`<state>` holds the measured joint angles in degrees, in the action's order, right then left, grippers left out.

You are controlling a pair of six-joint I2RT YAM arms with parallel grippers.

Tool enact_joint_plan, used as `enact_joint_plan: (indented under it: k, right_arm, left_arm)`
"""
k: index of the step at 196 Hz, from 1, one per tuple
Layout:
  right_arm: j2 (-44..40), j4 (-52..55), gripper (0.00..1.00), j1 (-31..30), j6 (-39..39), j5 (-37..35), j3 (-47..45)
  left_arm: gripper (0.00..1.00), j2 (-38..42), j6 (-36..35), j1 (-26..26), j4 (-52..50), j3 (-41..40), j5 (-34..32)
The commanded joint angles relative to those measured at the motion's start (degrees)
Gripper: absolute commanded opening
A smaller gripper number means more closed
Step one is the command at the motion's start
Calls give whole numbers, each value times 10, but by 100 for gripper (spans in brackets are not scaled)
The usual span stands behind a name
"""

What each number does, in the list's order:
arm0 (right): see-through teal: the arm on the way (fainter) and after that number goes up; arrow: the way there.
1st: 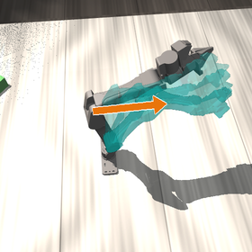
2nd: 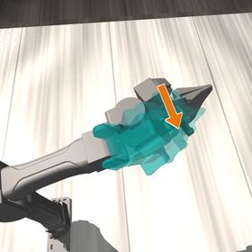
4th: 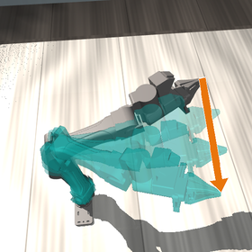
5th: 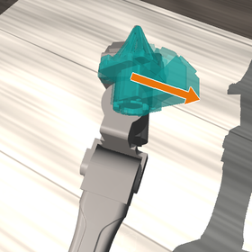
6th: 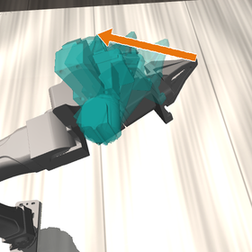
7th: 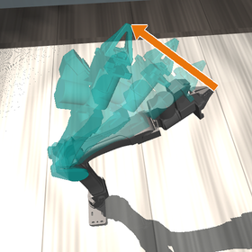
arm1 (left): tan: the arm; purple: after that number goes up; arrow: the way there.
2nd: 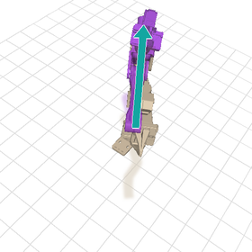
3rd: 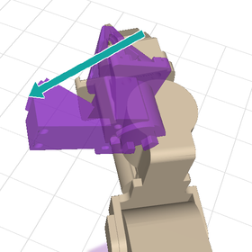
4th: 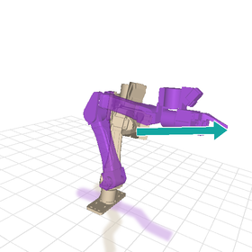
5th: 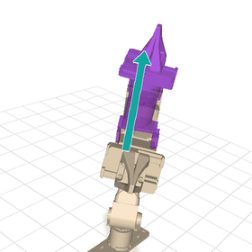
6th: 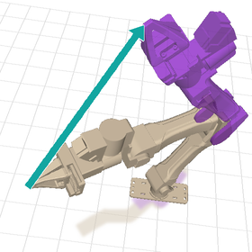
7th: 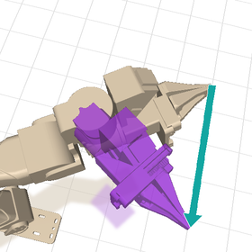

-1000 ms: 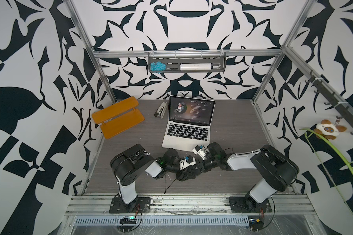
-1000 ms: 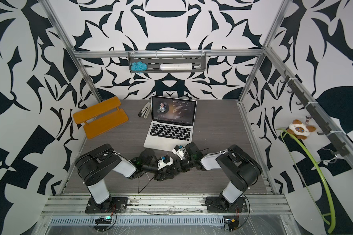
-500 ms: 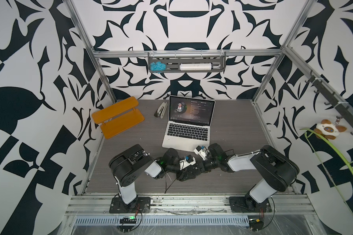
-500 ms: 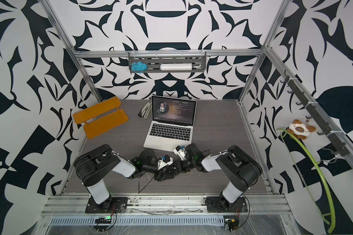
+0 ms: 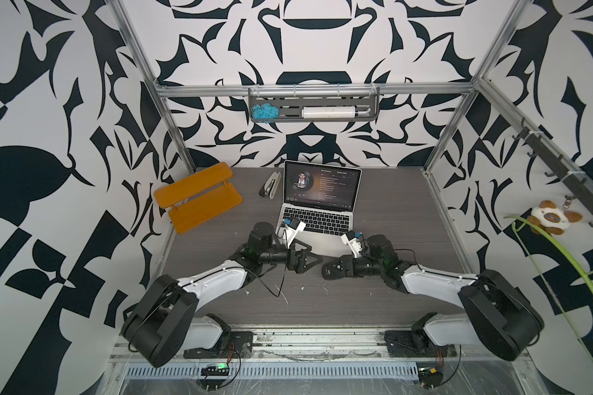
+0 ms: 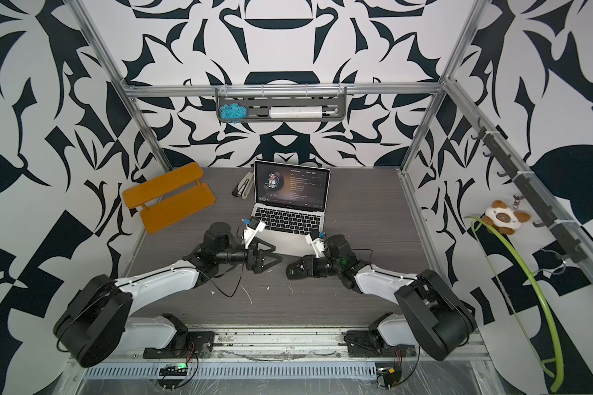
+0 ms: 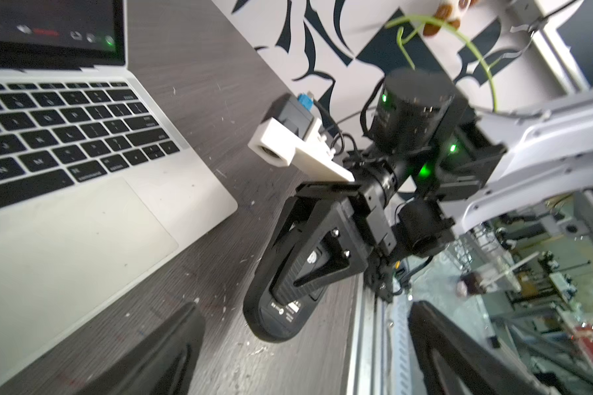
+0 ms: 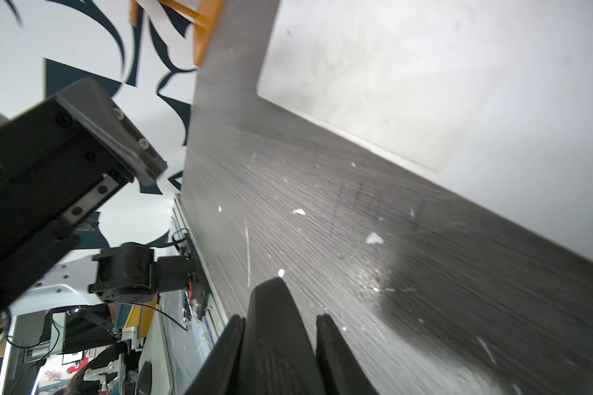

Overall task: Remove the wireless mouse receiver from the laptop
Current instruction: Close the lid on the mouse.

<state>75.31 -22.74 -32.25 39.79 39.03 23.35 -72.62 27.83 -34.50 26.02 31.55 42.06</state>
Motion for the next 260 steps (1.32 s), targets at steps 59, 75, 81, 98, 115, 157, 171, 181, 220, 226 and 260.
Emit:
enact_joint_plan:
  k: [59,75,81,98,115,157,171,181,220,226,260]
  right_arm:
    - [-105,-154,17,5,108,54,40]
    - [-105,-159,17,4,123,58,59]
    - [-105,-159,17,5,126,58,66]
    - [-104,-165,17,5,135,62,79]
    - [-101,-176,17,5,146,64,86]
    - [-97,-186,17,0,157,65,92]
    - [-97,-188,17,-3,159,68,93]
    - [-97,-188,17,-6,160,70,93]
    - [-98,-192,17,-12,163,71,89]
    - [-97,-192,17,-14,163,70,89]
    - [-97,-194,17,-20,167,71,86]
  left_arm:
    - [92,39,242,4,88,21,82]
    - [87,14,270,1,139,15,100]
    - [86,8,276,-3,152,13,104]
    - [86,3,273,-16,153,15,109]
    - [86,3,262,-29,144,23,113]
    - [75,-13,251,-30,131,32,114]
    - [68,-18,249,-30,131,36,115]
    - [65,-18,248,-30,134,36,115]
    - [59,-17,253,-29,146,36,111]
    - [59,-16,255,-27,151,36,111]
    - [48,-12,258,-20,158,38,118]
